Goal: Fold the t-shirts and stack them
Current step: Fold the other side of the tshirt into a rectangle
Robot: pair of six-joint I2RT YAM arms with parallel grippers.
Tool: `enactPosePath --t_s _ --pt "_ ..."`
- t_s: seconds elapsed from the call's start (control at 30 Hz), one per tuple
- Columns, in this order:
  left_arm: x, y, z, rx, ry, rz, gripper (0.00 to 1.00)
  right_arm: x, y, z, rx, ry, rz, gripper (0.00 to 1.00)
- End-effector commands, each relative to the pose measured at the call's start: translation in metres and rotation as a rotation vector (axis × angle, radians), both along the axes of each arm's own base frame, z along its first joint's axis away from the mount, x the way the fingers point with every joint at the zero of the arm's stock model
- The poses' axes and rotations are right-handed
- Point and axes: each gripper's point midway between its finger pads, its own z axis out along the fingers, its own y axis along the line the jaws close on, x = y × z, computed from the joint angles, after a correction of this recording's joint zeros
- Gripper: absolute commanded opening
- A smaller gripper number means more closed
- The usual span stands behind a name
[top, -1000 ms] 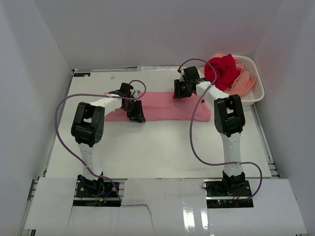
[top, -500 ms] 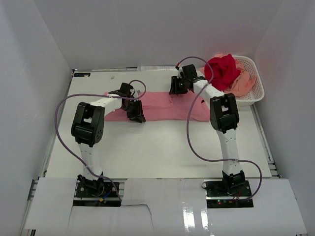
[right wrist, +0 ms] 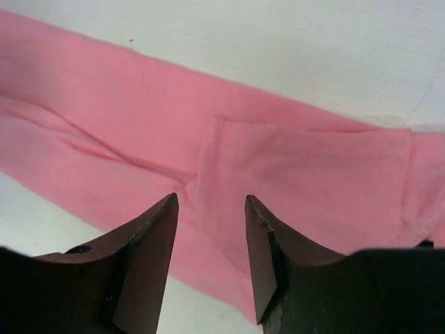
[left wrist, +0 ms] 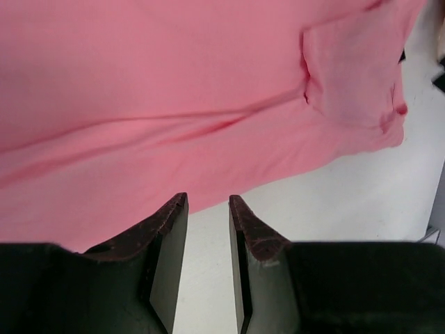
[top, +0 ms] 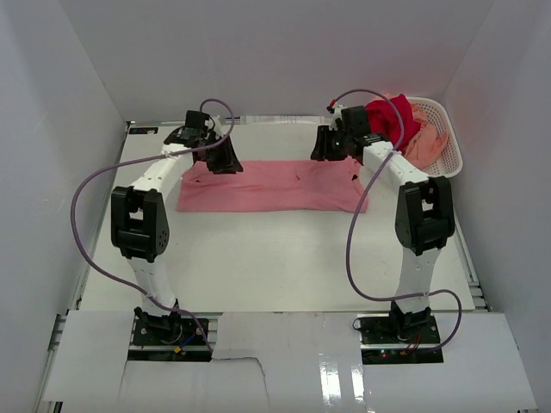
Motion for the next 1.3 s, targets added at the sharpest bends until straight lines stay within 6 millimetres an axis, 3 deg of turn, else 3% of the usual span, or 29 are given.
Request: enactPosePath --t_s 0.0,0.03,0.07,0.13,0.37,0.5,0.63,0.8,1.27 --pt "0.009 0.035 -0.006 -0.026 0.046 0.077 0.41 -0.027 -0.003 0.006 0.023 0.048 0.0 0.47" --pt "0.012 0.04 -0.012 -0.019 0.056 0.088 0.41 -0.034 -0.005 0.006 0.022 0.062 -0.001 0.37" --pt "0.015 0.048 -0.018 -0.01 0.064 0.1 0.41 -0.048 -0.009 -0.008 0.013 0.116 -0.011 0.33" --pt "0.019 0.056 -0.035 0.013 0.096 0.116 0.41 -0.059 -0.015 -0.011 0.0 0.131 -0.024 0.08" --pt "0.038 0.08 -0.068 0.133 0.112 0.173 0.4 -0.1 -0.043 -0.051 -0.11 0.258 -0.082 0.08" --pt "0.047 0.089 -0.078 0.142 0.123 0.202 0.4 -0.111 -0.056 -0.065 -0.164 0.283 -0.109 0.08" --pt "0.053 0.095 -0.083 0.163 0.122 0.22 0.4 -0.114 -0.062 -0.078 -0.198 0.3 -0.12 0.08" --pt "0.047 0.106 -0.1 0.19 0.158 0.238 0.4 -0.111 -0.074 -0.1 -0.264 0.331 -0.155 0.08" --pt "0.031 0.126 -0.134 0.258 0.241 0.289 0.4 -0.11 -0.113 -0.122 -0.382 0.369 -0.275 0.08"
